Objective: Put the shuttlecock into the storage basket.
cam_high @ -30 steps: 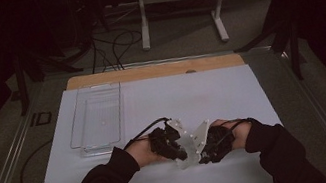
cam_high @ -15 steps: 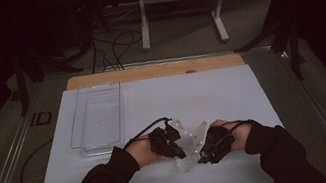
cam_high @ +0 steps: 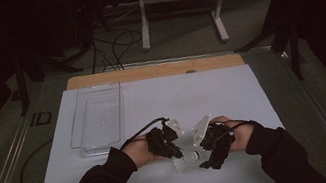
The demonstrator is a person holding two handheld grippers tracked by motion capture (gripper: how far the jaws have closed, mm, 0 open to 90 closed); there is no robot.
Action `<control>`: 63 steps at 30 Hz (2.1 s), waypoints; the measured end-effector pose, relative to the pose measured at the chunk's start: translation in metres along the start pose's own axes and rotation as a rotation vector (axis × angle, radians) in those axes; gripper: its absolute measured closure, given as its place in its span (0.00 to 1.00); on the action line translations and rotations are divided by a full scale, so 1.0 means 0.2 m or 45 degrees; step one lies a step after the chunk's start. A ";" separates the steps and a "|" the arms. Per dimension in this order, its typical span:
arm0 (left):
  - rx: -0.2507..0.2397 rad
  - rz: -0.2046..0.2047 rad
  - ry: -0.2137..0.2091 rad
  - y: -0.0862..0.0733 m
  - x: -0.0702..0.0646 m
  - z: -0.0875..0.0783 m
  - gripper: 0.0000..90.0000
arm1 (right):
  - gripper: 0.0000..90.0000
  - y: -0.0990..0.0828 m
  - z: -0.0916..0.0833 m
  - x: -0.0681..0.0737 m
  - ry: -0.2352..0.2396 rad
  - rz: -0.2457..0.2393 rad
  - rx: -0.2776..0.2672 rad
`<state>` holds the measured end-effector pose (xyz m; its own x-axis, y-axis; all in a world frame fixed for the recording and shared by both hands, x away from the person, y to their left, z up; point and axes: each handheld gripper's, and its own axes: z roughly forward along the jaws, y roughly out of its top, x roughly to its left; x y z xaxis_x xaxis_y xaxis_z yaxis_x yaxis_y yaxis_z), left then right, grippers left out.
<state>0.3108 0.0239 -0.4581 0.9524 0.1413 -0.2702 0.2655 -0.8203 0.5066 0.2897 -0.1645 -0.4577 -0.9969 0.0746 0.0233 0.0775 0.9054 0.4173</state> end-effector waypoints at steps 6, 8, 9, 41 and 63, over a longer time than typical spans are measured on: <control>-0.006 -0.022 0.037 -0.02 0.00 -0.04 1.00 | 0.10 -0.03 -0.01 -0.03 -0.100 0.124 -0.055; -0.007 -0.042 0.052 -0.04 0.01 -0.06 1.00 | 0.10 -0.05 -0.03 -0.03 -0.132 0.149 -0.086; -0.011 -0.049 0.057 -0.04 0.01 -0.06 1.00 | 0.10 -0.07 -0.03 -0.03 -0.133 0.154 -0.081; -0.140 -0.132 0.258 -0.24 0.07 -0.40 1.00 | 0.10 -0.42 -0.02 -0.02 -0.187 0.335 -0.346; -0.206 -0.219 0.387 -0.37 0.12 -0.57 1.00 | 0.10 -0.60 0.01 0.03 -0.256 0.475 -0.449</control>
<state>0.3309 0.1512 -0.4098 0.8867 0.4466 -0.1198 0.4221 -0.6758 0.6042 0.2744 -0.2713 -0.5093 -0.8783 0.4732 0.0686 0.3828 0.6100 0.6938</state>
